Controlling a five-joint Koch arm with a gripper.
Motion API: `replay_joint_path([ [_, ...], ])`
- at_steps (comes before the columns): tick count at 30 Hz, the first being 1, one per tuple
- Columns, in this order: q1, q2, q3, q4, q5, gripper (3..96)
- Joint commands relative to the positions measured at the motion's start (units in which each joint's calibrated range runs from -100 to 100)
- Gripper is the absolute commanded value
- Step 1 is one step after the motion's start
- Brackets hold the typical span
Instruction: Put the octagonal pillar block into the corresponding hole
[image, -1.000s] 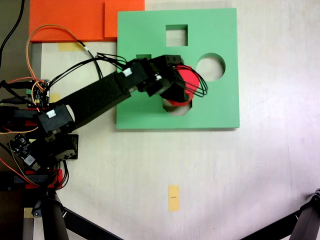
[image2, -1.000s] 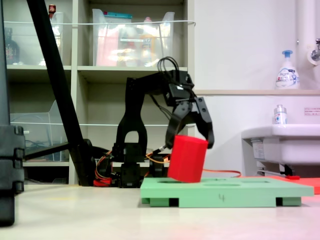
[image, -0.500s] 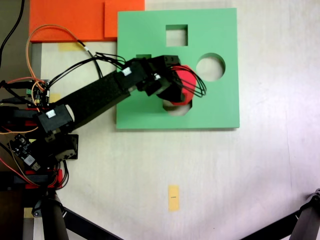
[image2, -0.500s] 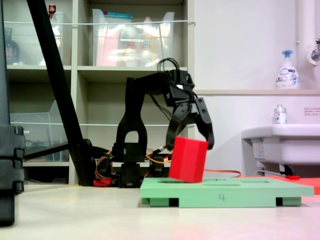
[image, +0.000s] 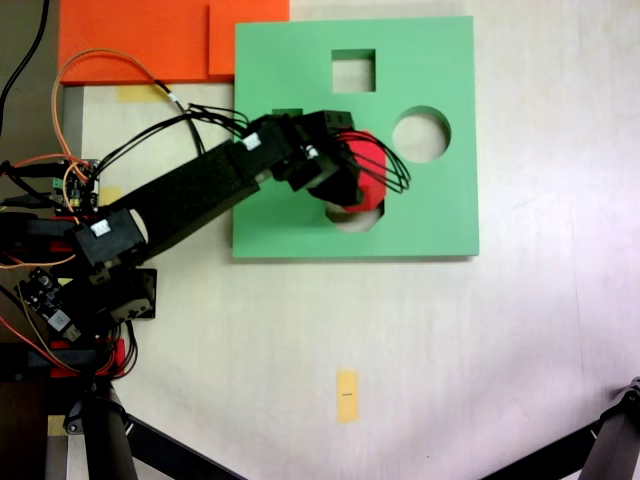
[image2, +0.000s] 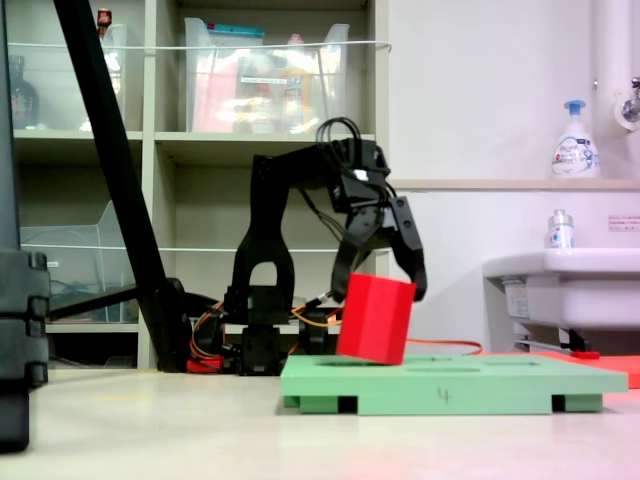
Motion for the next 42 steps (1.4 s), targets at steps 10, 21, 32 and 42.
replay_joint_path([
  [10, -0.15, -7.28, -5.32, -6.69, 1.42, 33.9],
  [21, -0.29, -11.75, -8.11, -6.79, 1.42, 33.9],
  [32, -0.78, -12.17, -9.51, -6.69, 1.27, 33.9],
  [42, -1.81, -9.52, -9.61, -6.50, 1.07, 33.9],
])
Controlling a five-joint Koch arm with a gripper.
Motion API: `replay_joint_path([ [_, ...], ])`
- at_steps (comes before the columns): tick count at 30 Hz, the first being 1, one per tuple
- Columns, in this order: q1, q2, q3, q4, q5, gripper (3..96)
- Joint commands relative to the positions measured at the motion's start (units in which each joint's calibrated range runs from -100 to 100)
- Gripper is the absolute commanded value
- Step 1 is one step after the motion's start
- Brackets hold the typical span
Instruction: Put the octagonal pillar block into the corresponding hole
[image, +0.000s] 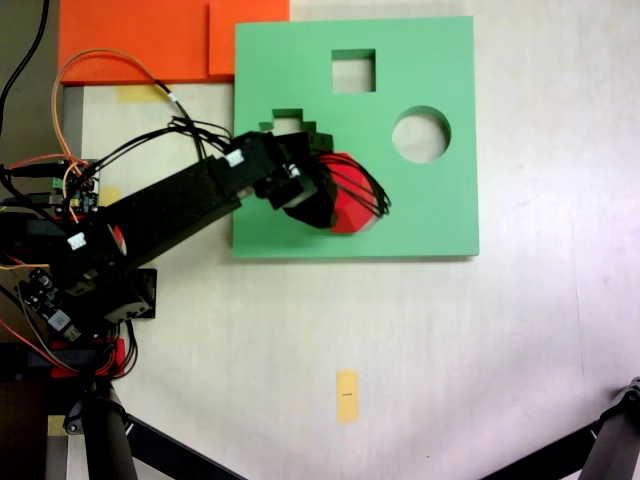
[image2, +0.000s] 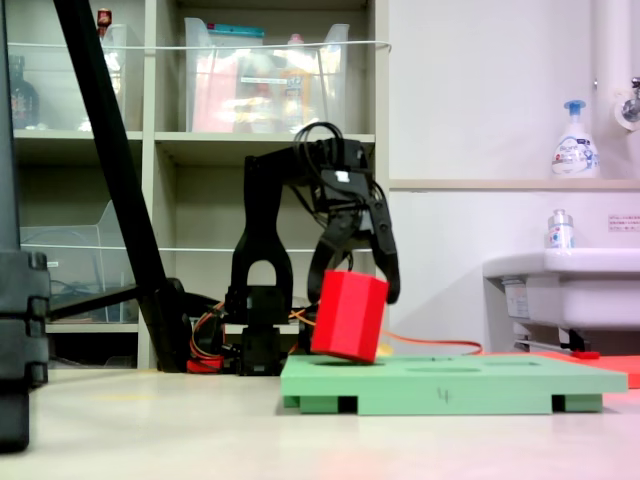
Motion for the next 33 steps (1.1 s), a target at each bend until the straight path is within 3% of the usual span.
replay_joint_path([
  [1, -0.59, 1.44, 0.10, -3.27, -0.10, 33.9],
  [33, -2.10, 10.94, 6.58, 2.70, -3.91, 34.0],
])
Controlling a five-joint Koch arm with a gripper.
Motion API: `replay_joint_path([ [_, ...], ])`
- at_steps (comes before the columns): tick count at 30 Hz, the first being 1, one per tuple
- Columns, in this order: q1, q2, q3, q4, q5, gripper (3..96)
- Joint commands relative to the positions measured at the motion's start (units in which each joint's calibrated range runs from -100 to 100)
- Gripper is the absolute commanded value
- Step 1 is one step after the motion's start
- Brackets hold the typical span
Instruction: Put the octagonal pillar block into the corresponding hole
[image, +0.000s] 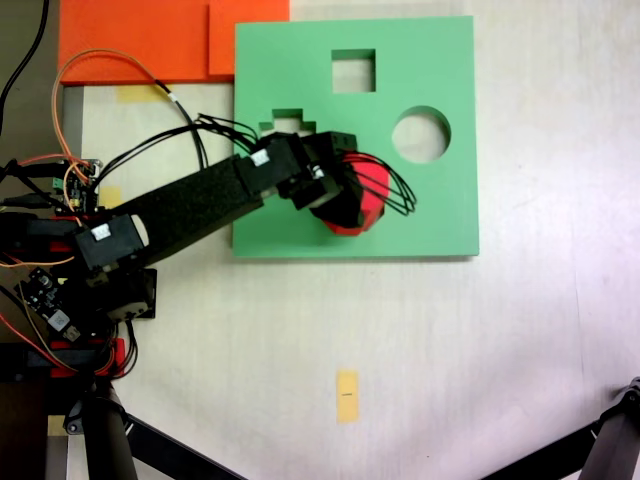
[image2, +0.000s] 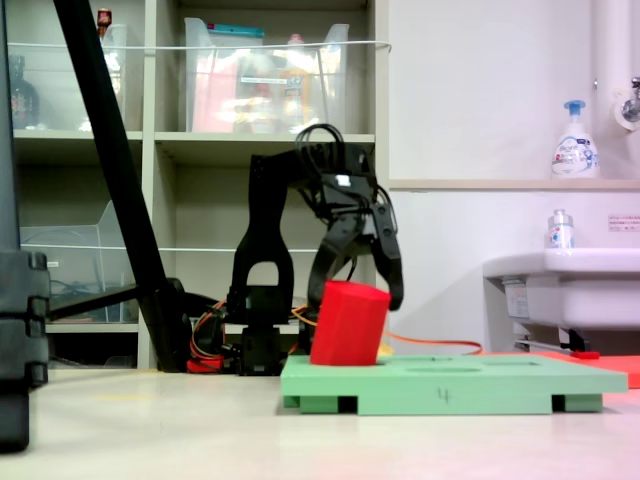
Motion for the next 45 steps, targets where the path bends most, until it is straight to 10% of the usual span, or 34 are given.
replay_joint_path([
  [1, -0.39, 0.54, 1.49, -0.34, -1.17, 34.0],
  [45, -0.88, 2.08, 9.06, -1.11, -2.93, 33.9],
])
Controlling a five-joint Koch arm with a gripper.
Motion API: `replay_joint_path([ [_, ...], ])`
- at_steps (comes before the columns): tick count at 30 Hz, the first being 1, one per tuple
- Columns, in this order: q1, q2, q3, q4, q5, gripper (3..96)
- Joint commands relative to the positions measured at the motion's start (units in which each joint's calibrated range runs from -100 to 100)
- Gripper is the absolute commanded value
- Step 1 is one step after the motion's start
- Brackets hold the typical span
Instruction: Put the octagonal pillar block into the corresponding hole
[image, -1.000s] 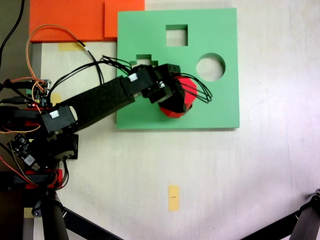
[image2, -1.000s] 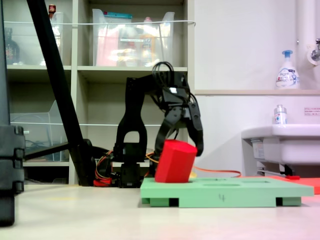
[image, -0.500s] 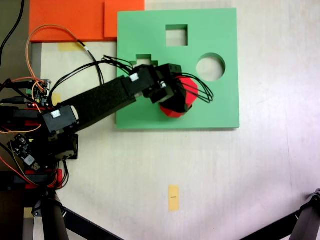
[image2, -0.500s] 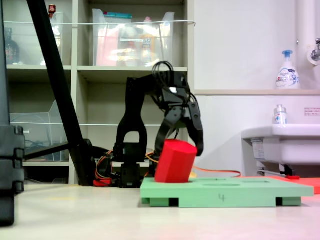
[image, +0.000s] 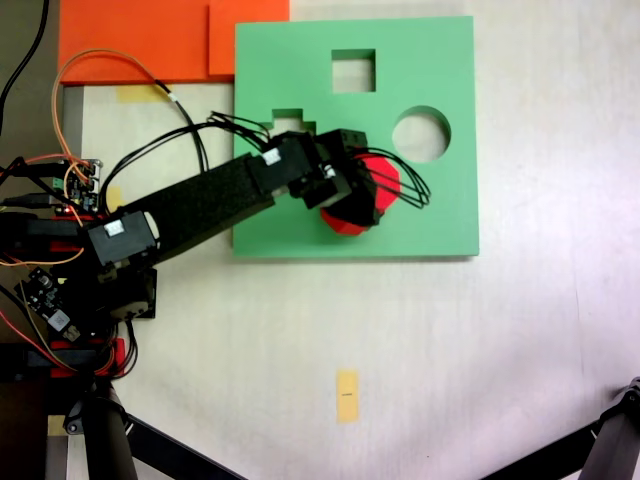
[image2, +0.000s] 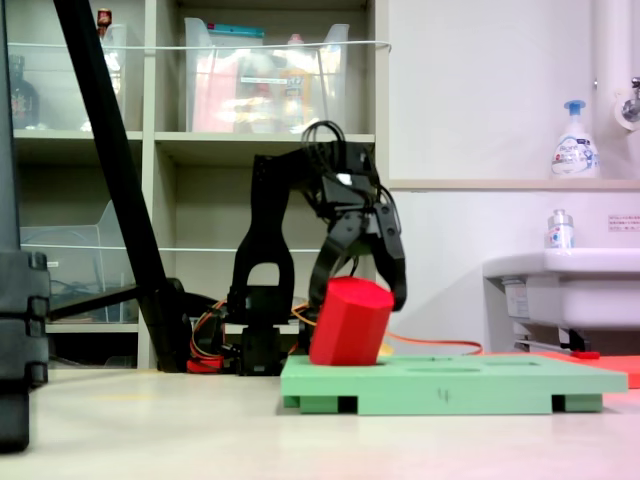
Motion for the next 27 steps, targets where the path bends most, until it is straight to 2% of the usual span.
replay_joint_path([
  [1, -0.39, -2.16, 2.69, -1.10, -0.29, 33.9],
  [27, -0.63, 0.49, 2.89, -1.01, -0.39, 33.9],
])
